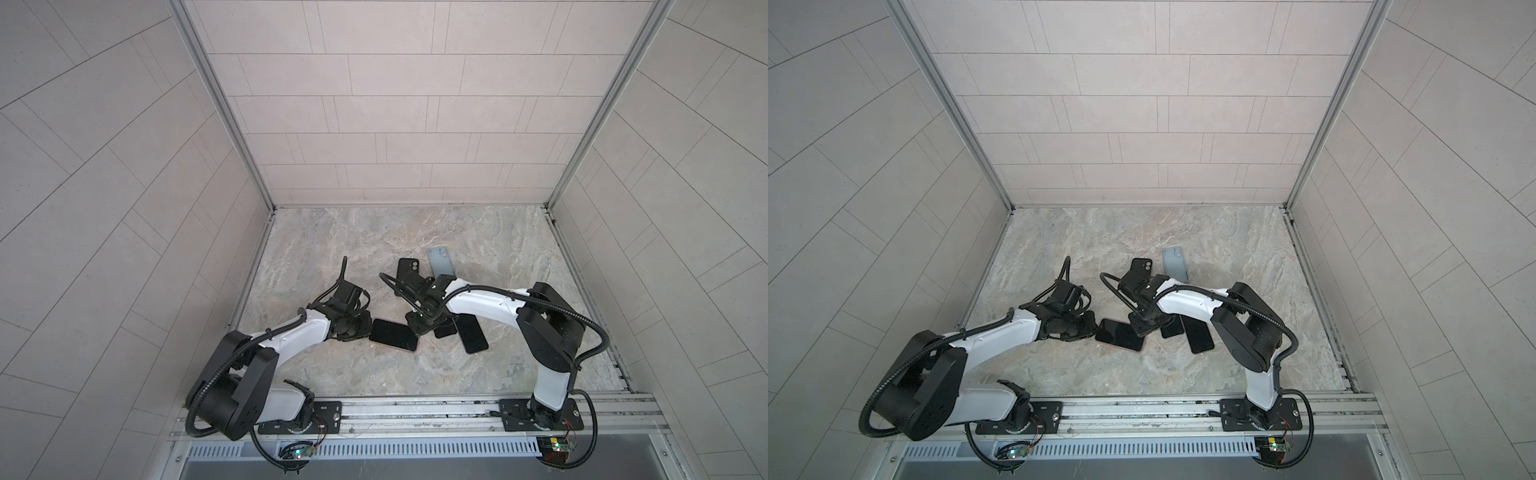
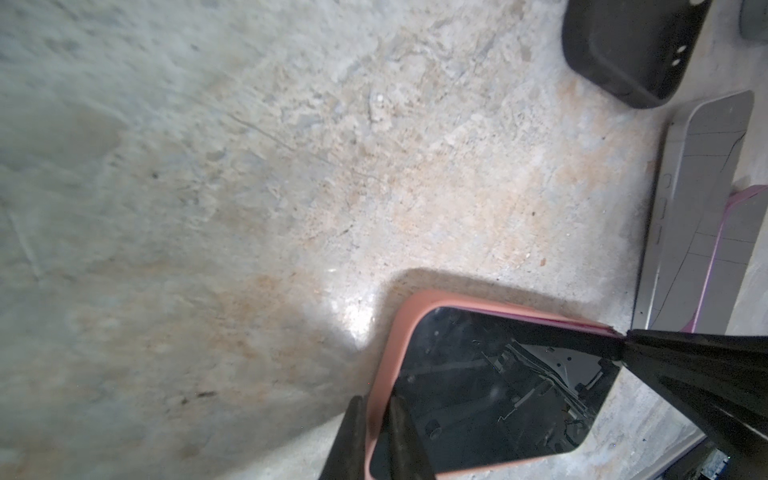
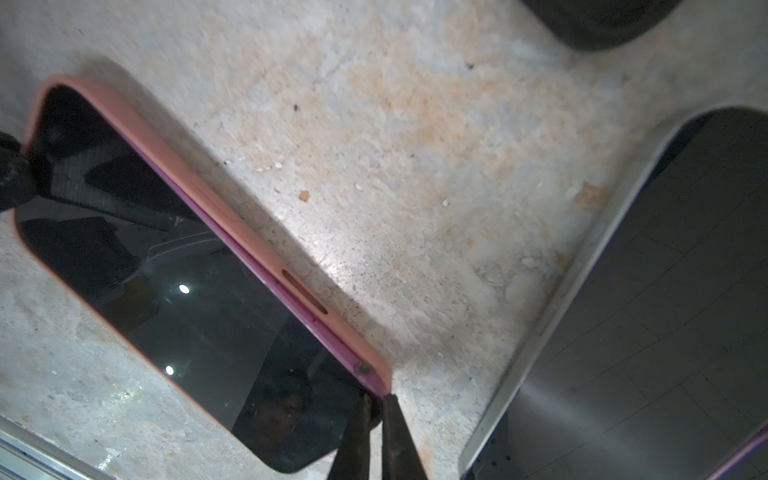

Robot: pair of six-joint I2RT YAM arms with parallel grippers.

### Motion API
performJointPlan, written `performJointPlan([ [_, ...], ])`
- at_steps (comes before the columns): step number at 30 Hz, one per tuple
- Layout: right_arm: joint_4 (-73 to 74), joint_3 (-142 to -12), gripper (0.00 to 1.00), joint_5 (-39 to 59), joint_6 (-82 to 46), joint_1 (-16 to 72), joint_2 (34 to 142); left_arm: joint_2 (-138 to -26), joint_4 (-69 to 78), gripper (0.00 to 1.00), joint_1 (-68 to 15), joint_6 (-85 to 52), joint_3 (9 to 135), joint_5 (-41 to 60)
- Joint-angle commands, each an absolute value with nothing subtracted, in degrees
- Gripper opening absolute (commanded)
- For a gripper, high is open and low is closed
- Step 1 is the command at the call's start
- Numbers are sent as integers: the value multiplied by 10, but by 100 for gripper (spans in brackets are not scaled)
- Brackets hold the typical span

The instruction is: Put the phone into the phone case

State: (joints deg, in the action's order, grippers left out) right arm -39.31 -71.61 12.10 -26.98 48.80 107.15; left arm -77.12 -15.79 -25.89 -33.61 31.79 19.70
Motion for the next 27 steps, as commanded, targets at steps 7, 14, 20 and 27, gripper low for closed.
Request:
performJointPlan([
  [7, -447, -672, 11, 148, -262, 507, 1170, -775, -179, 13, -260, -333, 323, 193],
  [14, -391, -637, 11, 144, -292, 515, 1204, -773, -181, 13, -260, -333, 325, 193],
  [20, -347, -618, 11, 159, -311, 524, 1240, -775, -180, 13, -260, -333, 326, 196],
  [27, -375, -639, 14, 144, -303, 529, 1228, -774, -181, 13, -260, -333, 327, 196],
])
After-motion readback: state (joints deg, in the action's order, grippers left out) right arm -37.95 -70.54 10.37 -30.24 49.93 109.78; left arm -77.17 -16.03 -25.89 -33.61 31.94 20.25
